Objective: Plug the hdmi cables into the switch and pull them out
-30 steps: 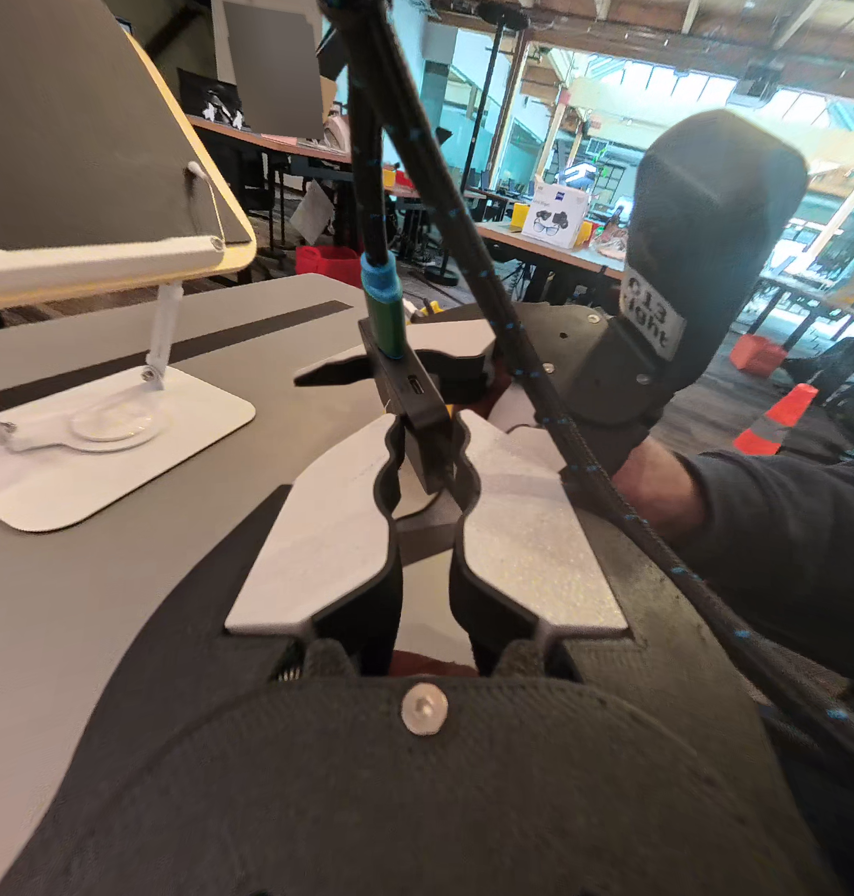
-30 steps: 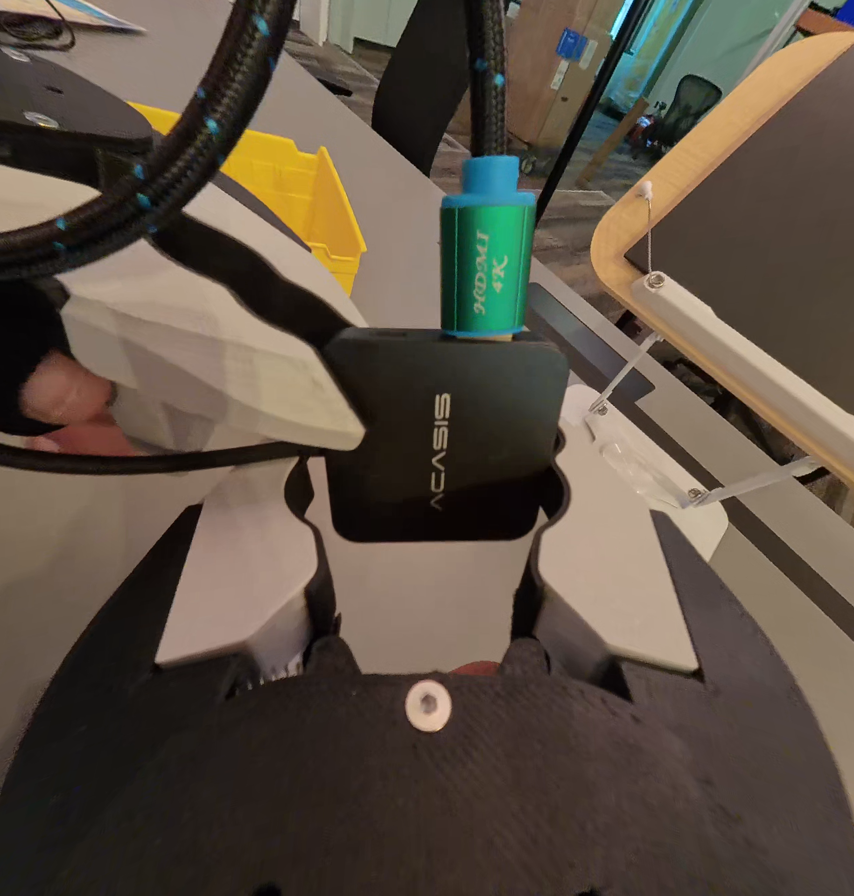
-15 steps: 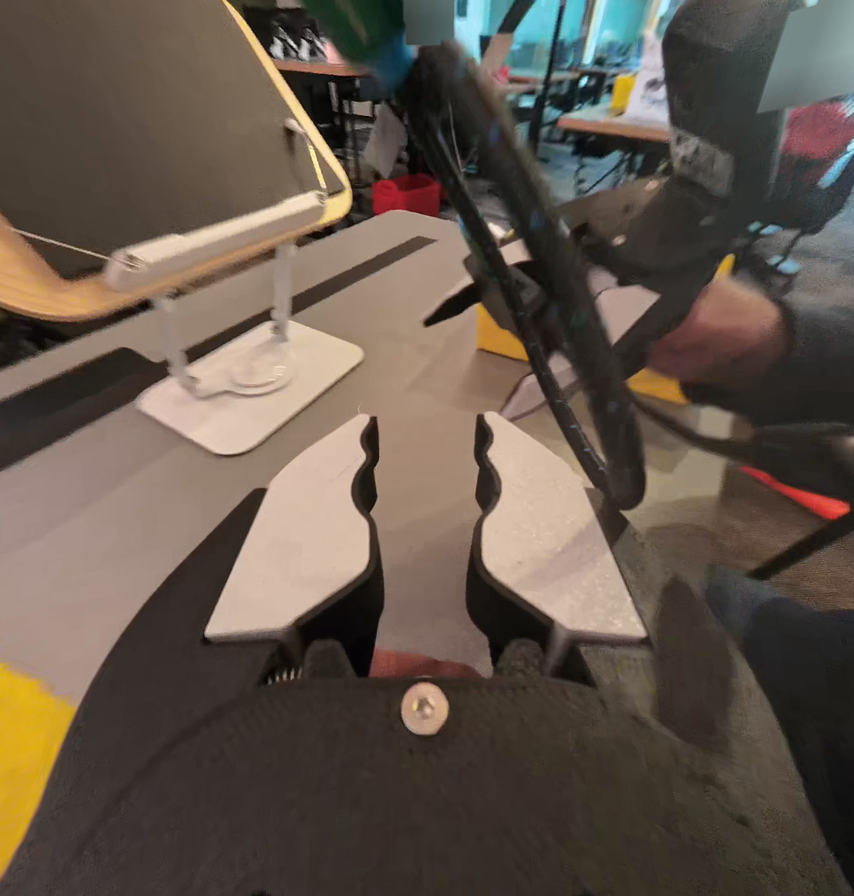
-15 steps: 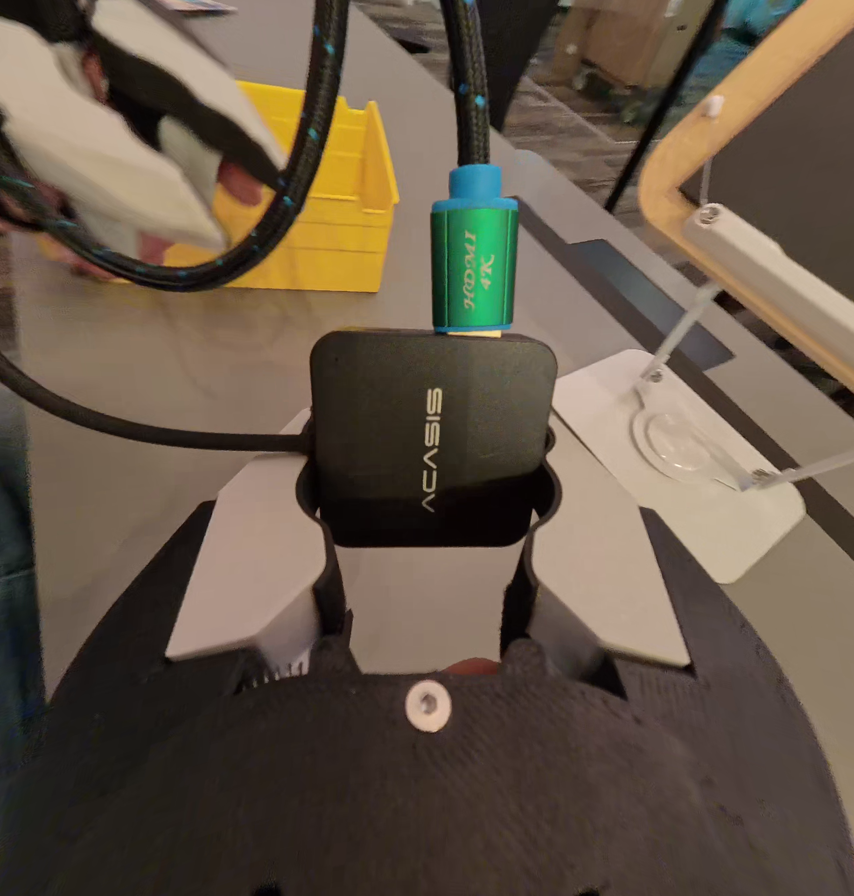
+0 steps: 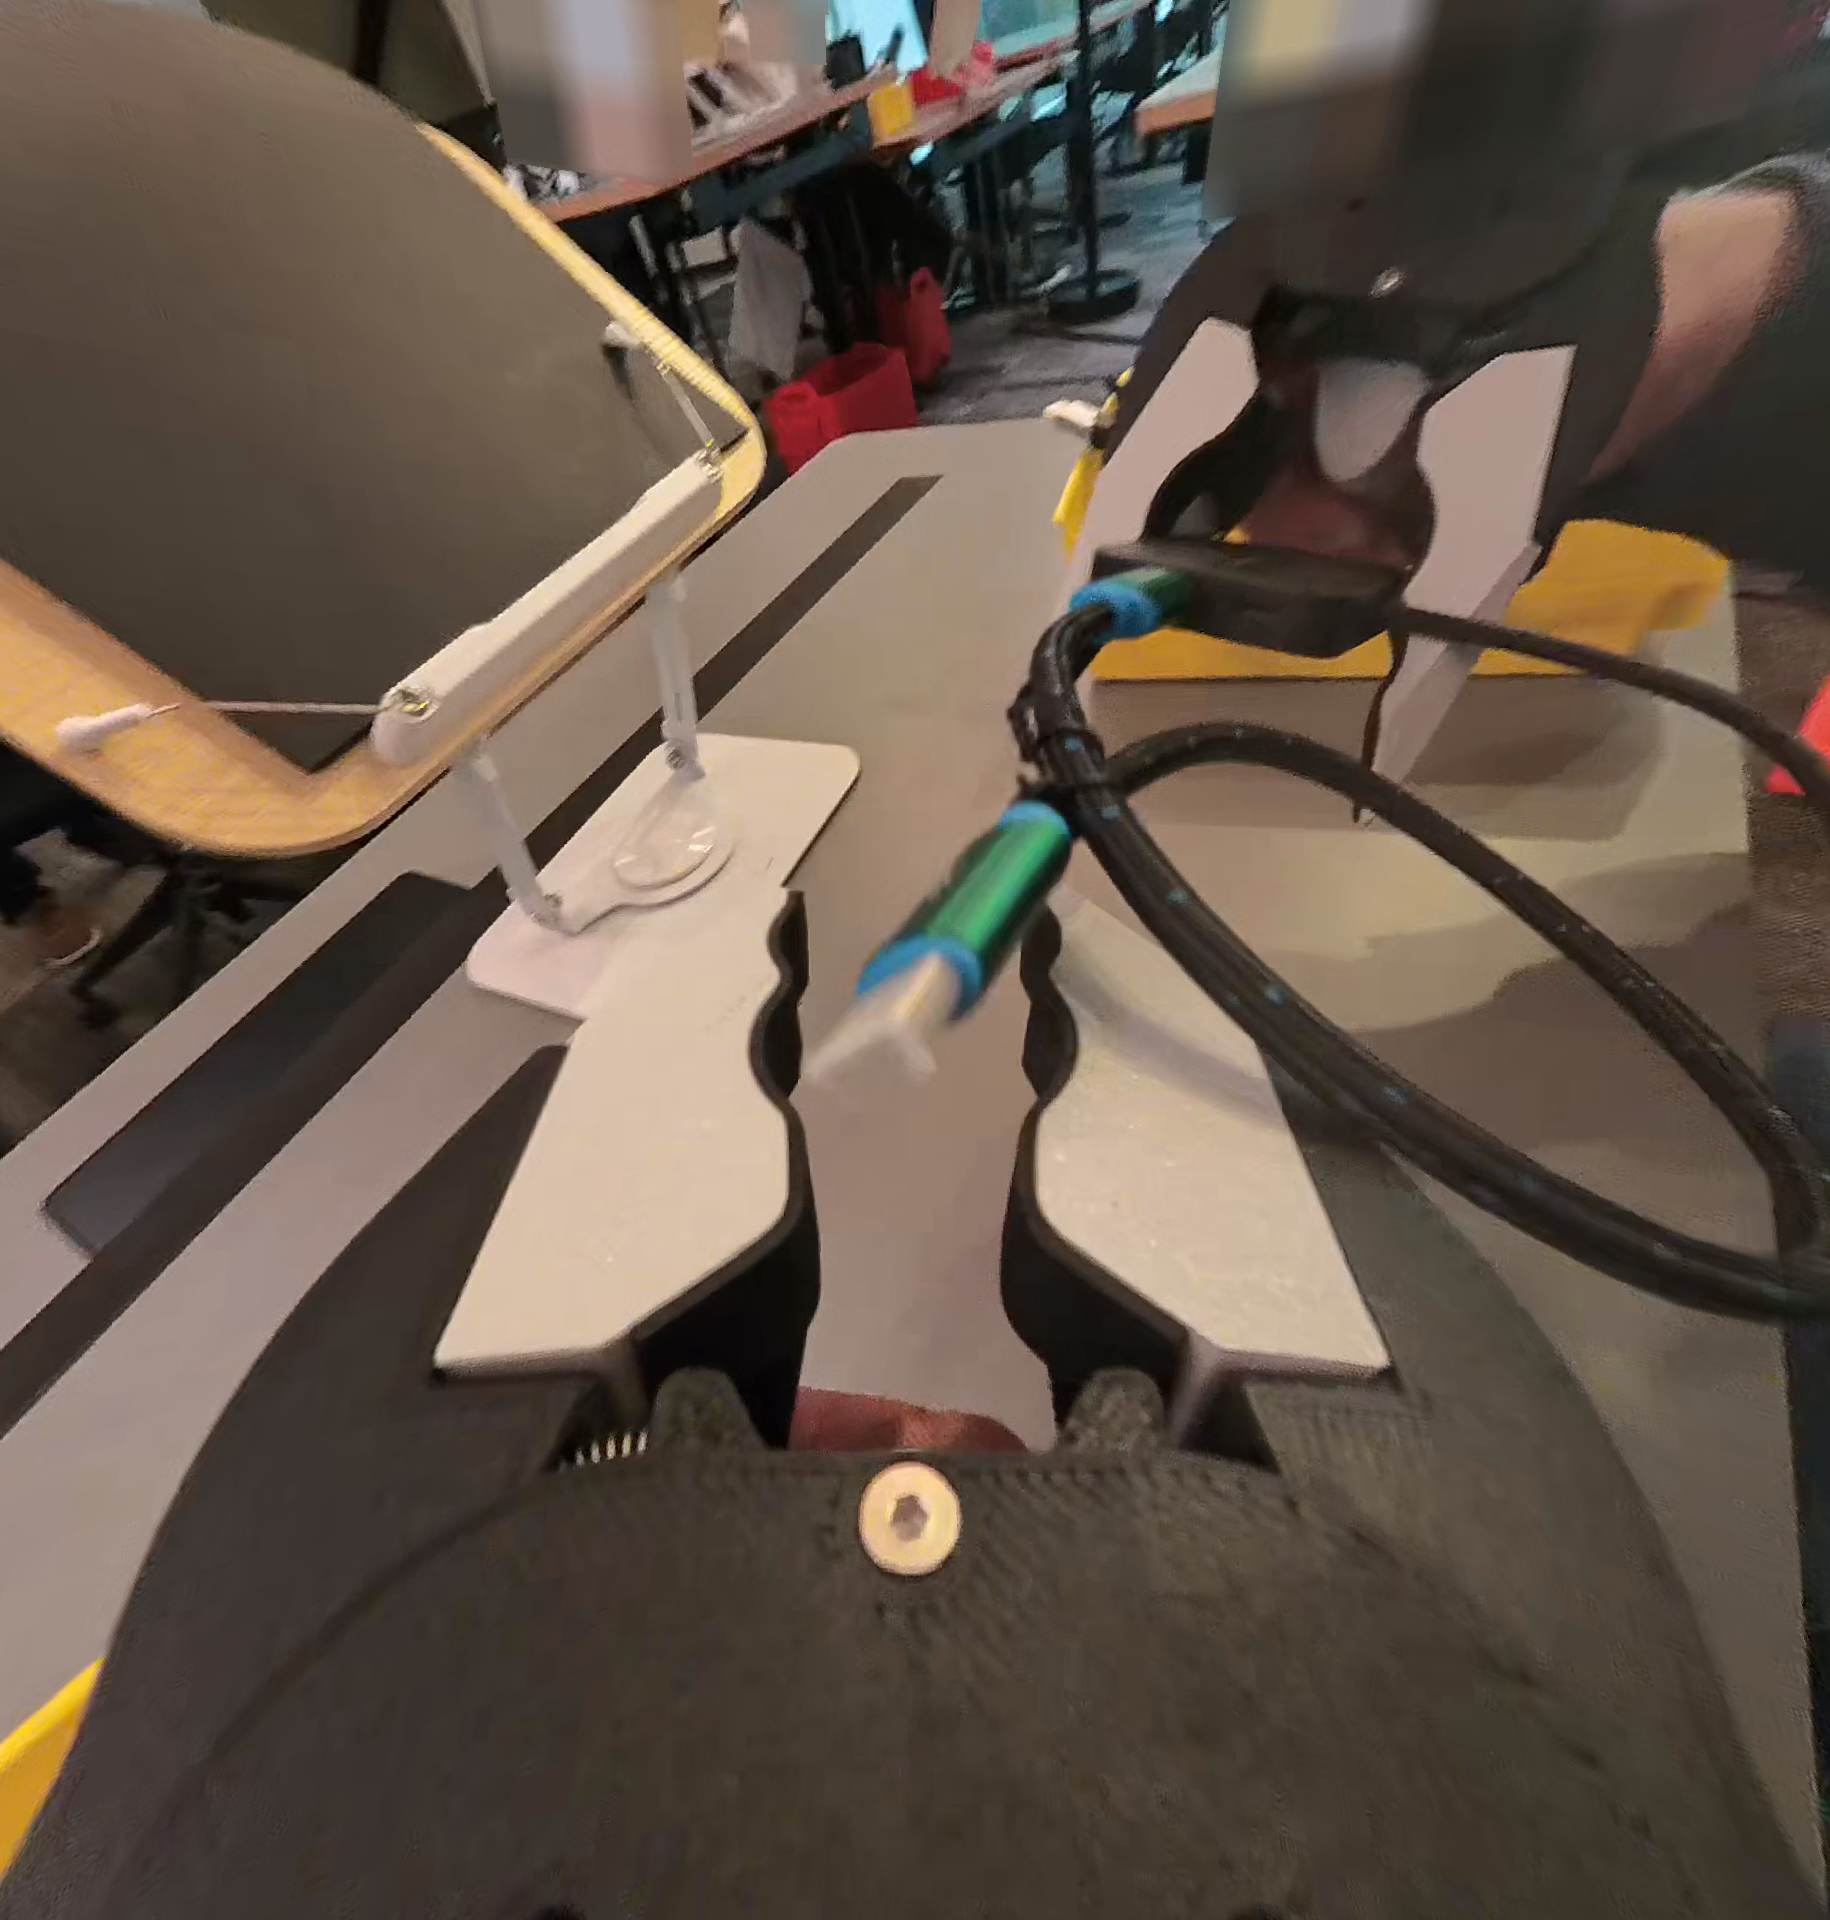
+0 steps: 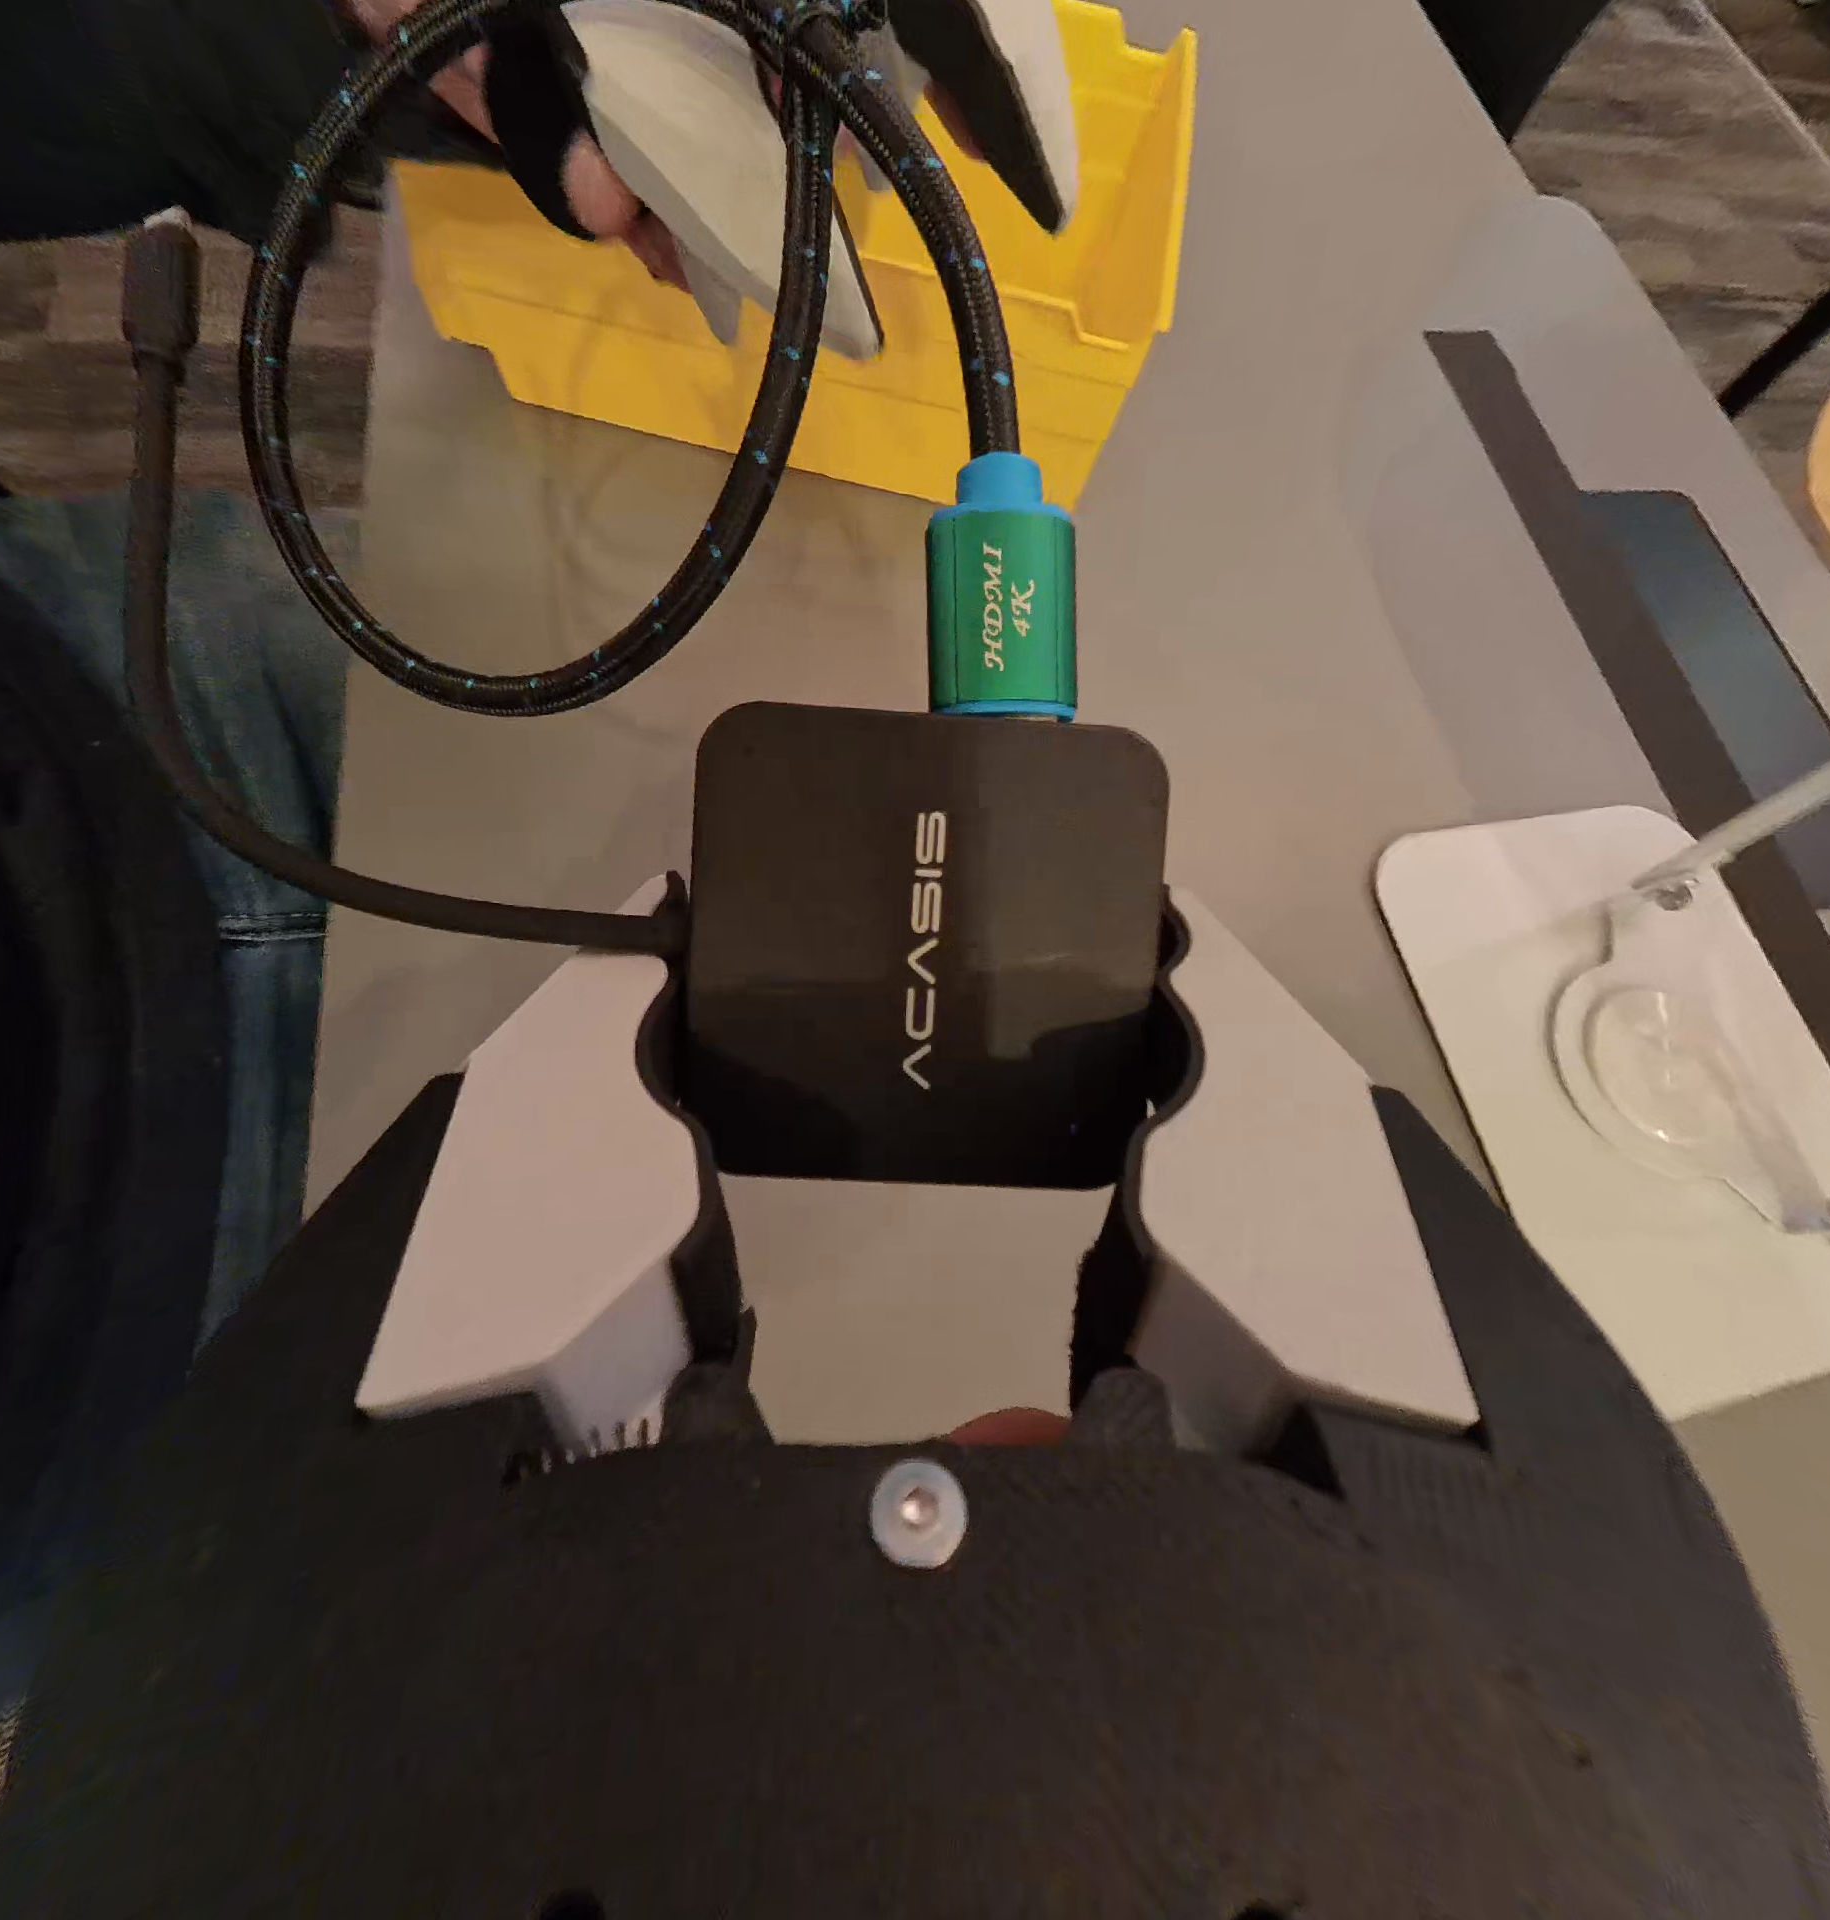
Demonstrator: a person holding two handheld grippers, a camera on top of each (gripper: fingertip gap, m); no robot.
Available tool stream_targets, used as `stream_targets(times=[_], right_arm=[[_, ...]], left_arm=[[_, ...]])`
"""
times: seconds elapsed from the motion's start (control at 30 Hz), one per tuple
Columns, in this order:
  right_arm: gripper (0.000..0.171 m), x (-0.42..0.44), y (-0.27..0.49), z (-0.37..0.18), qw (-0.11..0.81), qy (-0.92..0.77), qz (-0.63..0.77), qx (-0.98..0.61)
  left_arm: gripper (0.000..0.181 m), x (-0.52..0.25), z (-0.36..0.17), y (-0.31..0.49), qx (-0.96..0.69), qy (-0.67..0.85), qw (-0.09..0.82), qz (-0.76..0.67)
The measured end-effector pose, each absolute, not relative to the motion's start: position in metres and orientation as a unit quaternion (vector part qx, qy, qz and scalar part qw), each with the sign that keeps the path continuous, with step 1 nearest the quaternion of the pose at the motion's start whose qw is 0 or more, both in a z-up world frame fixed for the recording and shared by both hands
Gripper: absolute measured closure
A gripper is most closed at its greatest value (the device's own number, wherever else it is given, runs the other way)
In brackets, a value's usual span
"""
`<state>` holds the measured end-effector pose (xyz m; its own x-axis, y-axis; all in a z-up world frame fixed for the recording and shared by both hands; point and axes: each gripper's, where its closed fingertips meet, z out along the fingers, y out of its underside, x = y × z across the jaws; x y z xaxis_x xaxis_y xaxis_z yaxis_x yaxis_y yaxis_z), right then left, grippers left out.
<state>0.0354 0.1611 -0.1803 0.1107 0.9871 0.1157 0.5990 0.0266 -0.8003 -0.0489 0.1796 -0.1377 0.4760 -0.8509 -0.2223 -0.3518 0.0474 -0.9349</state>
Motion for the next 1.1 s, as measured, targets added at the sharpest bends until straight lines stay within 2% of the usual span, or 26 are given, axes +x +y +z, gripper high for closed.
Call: stream_targets(times=[0.37, 0.47, 0.53, 0.6, 0.93, 0.97, 1.03, 1.07, 1.1], right_arm=[[0.086, 0.019, 0.140, -0.183, 0.337, -0.647, 0.306, -0.612], [0.085, 0.019, 0.136, -0.186, 0.326, -0.656, 0.306, -0.609], [0.085, 0.019, 0.135, -0.187, 0.327, -0.656, 0.310, -0.606], [0.086, 0.020, 0.134, -0.188, 0.323, -0.654, 0.319, -0.605], [0.085, 0.035, 0.130, -0.202, 0.286, -0.692, 0.265, -0.607], [0.086, 0.036, 0.129, -0.203, 0.283, -0.696, 0.260, -0.607], [0.086, 0.038, 0.127, -0.204, 0.277, -0.700, 0.257, -0.606], [0.086, 0.037, 0.126, -0.202, 0.276, -0.700, 0.260, -0.605], [0.086, 0.038, 0.125, -0.202, 0.274, -0.701, 0.258, -0.606]], left_arm=[[0.139, 0.013, -0.127, 0.155, -0.573, 0.447, 0.558, -0.402], [0.136, 0.021, -0.129, 0.150, -0.565, 0.457, 0.561, -0.396], [0.142, 0.024, -0.127, 0.147, -0.562, 0.459, 0.569, -0.387], [0.157, 0.027, -0.130, 0.146, -0.571, 0.464, 0.559, -0.383], [0.160, 0.034, -0.141, 0.139, -0.588, 0.473, 0.520, -0.401], [0.155, 0.035, -0.146, 0.137, -0.594, 0.483, 0.503, -0.401], [0.123, 0.034, -0.149, 0.140, -0.614, 0.477, 0.483, -0.404], [0.121, 0.034, -0.150, 0.140, -0.616, 0.481, 0.476, -0.402], [0.128, 0.033, -0.150, 0.139, -0.615, 0.486, 0.476, -0.398]])
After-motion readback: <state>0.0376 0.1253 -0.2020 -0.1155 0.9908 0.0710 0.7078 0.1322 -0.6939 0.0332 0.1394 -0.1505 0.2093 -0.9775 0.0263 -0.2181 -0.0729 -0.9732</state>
